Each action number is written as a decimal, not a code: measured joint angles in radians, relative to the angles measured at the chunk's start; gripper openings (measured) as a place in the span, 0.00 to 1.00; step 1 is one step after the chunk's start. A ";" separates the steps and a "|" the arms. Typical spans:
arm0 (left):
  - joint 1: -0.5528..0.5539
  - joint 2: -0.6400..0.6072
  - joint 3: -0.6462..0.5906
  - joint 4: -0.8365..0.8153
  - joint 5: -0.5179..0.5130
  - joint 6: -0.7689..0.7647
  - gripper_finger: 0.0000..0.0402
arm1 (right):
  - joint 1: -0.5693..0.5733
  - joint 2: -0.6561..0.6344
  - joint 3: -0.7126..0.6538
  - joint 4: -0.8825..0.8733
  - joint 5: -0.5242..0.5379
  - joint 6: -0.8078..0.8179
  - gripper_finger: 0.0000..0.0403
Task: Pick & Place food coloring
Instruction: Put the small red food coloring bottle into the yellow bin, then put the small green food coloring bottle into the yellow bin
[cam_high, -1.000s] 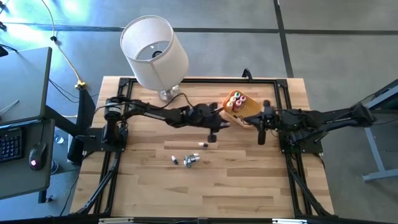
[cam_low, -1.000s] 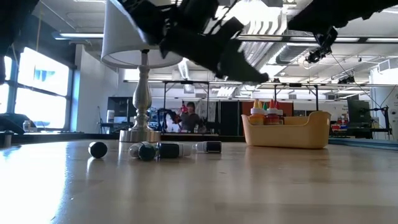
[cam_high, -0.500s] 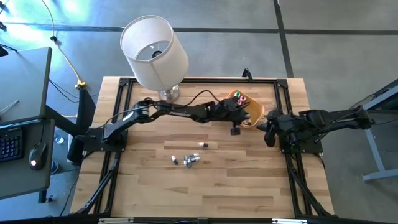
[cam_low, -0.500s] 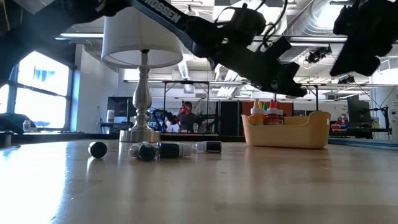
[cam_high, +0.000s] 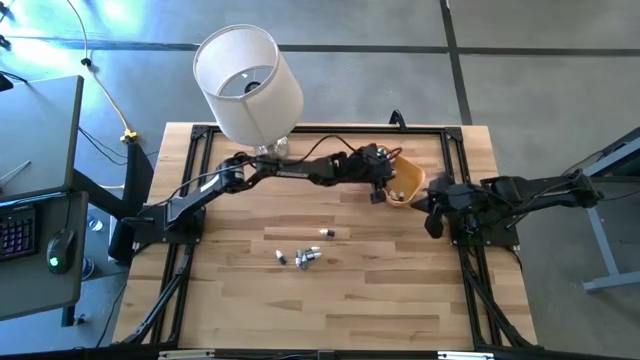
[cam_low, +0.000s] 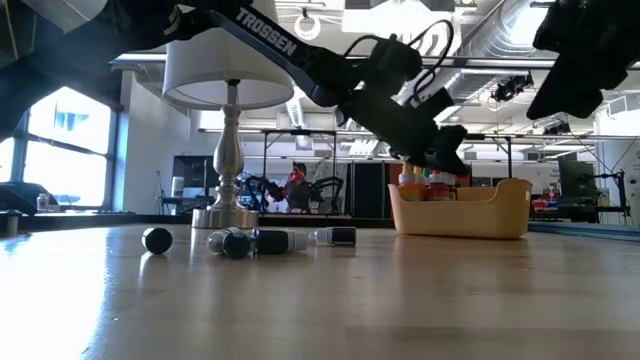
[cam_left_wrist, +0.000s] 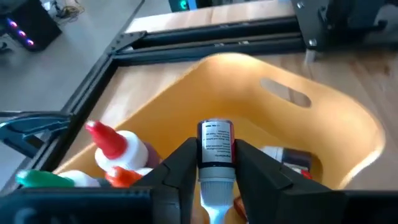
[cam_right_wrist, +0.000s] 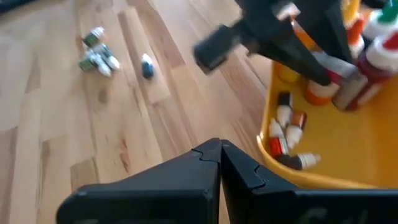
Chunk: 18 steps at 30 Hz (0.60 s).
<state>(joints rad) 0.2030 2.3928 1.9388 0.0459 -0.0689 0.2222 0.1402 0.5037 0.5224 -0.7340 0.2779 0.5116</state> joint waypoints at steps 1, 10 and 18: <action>0.002 0.000 0.000 0.005 0.004 -0.009 0.27 | 0.000 0.000 0.000 0.016 0.000 -0.015 0.00; -0.008 -0.002 0.000 0.002 0.062 -0.040 0.42 | 0.000 0.000 0.000 0.120 -0.004 -0.105 0.00; -0.058 -0.144 0.000 -0.121 0.059 0.014 0.43 | 0.000 0.000 0.000 0.131 0.003 -0.112 0.00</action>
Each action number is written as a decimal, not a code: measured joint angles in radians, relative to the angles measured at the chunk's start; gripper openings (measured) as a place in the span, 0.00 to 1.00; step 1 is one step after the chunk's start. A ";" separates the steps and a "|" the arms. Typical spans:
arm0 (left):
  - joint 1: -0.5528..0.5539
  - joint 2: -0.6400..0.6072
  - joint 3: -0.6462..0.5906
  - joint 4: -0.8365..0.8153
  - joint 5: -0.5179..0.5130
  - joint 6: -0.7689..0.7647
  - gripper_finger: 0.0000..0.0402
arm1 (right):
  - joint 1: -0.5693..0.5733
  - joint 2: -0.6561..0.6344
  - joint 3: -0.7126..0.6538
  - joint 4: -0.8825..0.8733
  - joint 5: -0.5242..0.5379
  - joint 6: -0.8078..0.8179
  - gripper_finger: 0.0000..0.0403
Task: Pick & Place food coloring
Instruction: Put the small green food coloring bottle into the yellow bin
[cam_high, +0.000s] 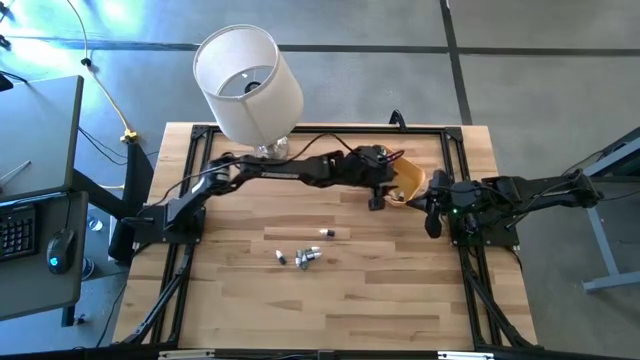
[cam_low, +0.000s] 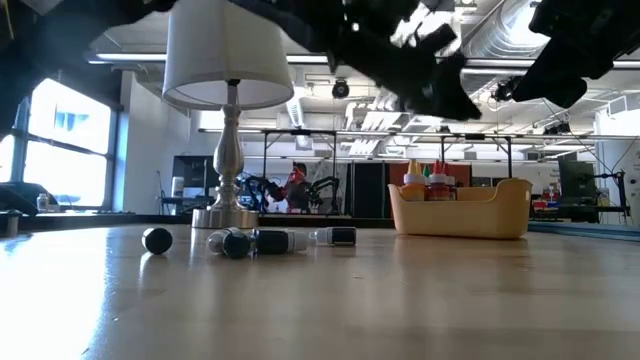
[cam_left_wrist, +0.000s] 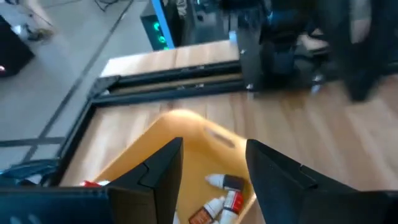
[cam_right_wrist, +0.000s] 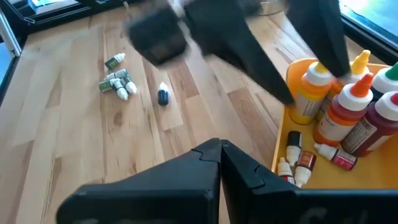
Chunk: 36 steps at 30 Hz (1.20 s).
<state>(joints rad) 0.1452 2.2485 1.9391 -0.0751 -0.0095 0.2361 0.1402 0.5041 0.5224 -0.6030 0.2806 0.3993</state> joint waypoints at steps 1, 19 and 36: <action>-0.005 -0.027 0.000 -0.038 -0.002 0.000 0.43 | 0.000 0.000 0.000 0.000 0.000 0.000 0.00; -0.018 -0.458 -0.002 -1.017 -0.045 -0.081 0.40 | -0.003 0.015 0.000 0.117 0.045 -0.121 0.00; -0.095 -0.807 -0.610 -1.002 -0.260 -0.339 0.24 | -0.003 0.121 0.000 0.179 0.046 -0.196 0.00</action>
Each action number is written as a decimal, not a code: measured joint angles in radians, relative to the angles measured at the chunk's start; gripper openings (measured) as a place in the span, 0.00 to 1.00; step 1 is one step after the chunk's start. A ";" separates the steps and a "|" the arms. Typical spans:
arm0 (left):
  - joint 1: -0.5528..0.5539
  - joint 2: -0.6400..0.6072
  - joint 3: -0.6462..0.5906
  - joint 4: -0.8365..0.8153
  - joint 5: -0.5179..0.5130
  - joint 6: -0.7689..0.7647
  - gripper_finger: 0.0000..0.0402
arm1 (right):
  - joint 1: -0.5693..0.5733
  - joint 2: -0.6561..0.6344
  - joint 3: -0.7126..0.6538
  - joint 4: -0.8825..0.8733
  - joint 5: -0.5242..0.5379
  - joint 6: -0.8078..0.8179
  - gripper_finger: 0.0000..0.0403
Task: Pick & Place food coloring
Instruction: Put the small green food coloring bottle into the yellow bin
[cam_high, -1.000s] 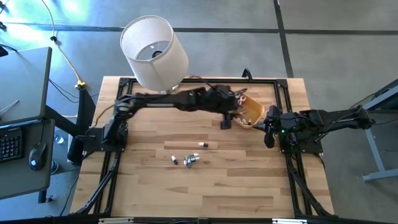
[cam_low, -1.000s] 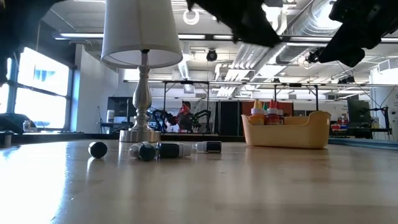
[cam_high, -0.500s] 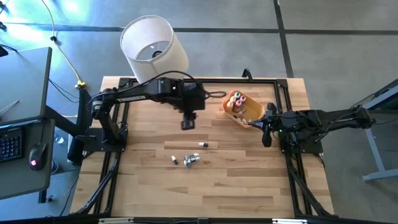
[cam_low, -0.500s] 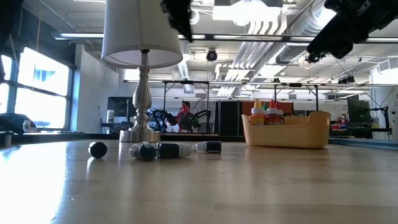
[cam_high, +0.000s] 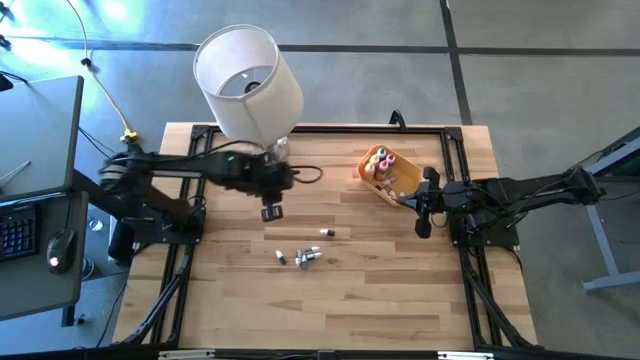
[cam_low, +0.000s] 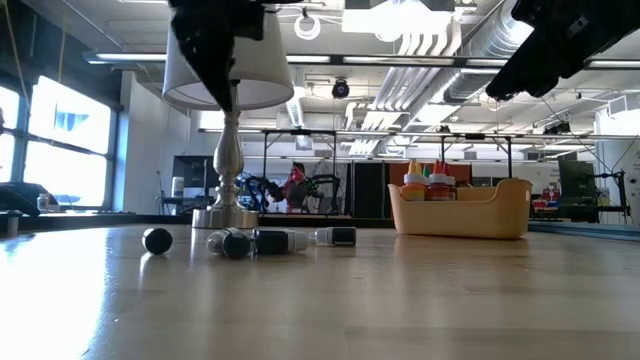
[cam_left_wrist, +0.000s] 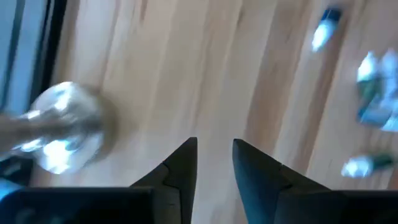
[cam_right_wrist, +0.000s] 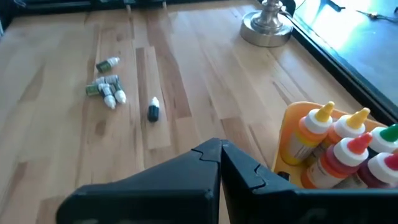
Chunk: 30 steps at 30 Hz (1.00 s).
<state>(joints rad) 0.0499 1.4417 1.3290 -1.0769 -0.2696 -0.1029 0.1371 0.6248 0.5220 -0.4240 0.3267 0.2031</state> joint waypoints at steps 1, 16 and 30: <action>-0.005 -0.050 -0.081 0.090 0.017 -0.007 0.24 | 0.000 0.002 0.000 0.001 0.001 -0.009 0.00; -0.025 -0.389 -0.984 1.453 0.198 -0.088 0.24 | -0.002 0.044 0.000 0.119 0.003 -0.029 0.00; -0.025 -0.378 -1.001 1.433 0.187 -0.109 0.24 | -0.056 0.045 0.000 0.144 0.000 -0.029 0.00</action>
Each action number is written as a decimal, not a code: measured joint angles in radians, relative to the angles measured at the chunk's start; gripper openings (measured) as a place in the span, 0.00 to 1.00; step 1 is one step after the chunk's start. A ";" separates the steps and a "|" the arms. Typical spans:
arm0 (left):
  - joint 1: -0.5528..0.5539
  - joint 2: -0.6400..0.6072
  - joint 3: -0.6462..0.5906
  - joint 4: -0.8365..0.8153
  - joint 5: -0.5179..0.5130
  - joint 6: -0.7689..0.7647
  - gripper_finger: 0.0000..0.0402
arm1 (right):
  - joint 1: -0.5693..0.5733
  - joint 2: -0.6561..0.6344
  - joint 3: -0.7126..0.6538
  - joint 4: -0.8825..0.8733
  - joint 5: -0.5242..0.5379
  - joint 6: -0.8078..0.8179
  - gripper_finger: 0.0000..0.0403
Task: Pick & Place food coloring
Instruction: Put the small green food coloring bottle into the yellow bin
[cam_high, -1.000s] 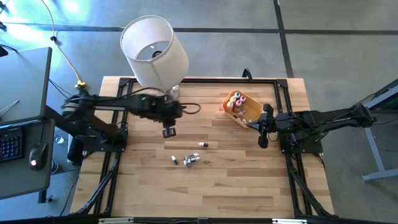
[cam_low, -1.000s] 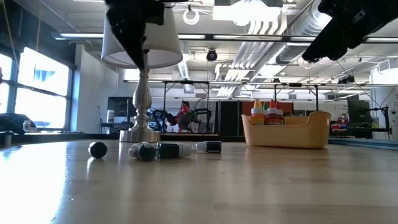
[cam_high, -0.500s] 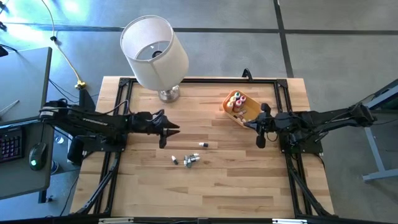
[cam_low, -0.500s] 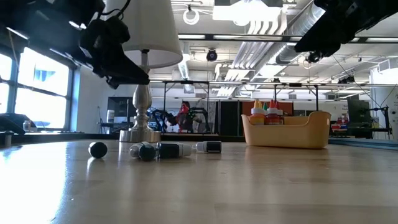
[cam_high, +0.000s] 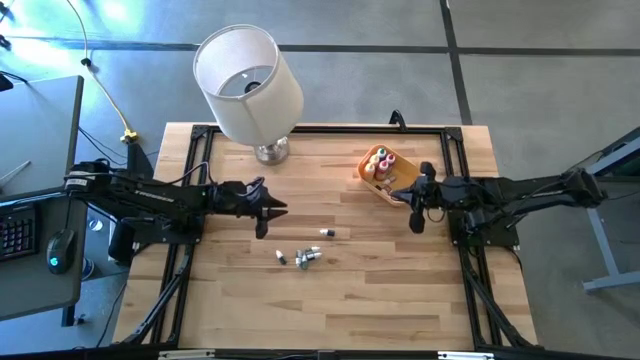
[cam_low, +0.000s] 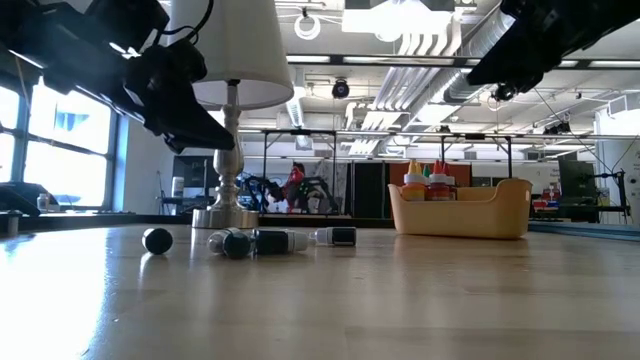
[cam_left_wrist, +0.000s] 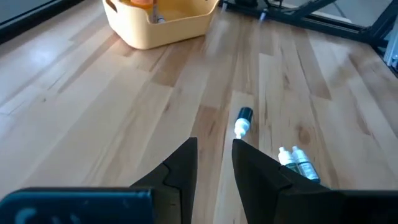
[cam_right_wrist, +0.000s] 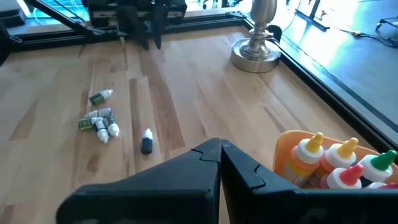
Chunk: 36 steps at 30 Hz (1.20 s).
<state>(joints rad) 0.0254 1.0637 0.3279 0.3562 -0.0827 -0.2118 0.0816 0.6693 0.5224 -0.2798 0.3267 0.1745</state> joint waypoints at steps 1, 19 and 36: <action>0.000 0.000 0.000 0.000 0.011 0.005 0.24 | -0.005 0.000 0.000 0.000 0.000 0.000 0.00; -0.002 0.001 0.000 0.001 0.310 0.026 0.28 | -0.017 0.000 0.000 0.000 -0.008 0.004 0.00; -0.234 0.190 0.001 0.128 0.300 0.189 0.50 | -0.017 0.000 0.000 0.000 -0.008 0.003 0.00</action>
<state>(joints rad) -0.2091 1.2539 0.3290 0.4843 0.2171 -0.0223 0.0650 0.6691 0.5224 -0.2798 0.3183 0.1780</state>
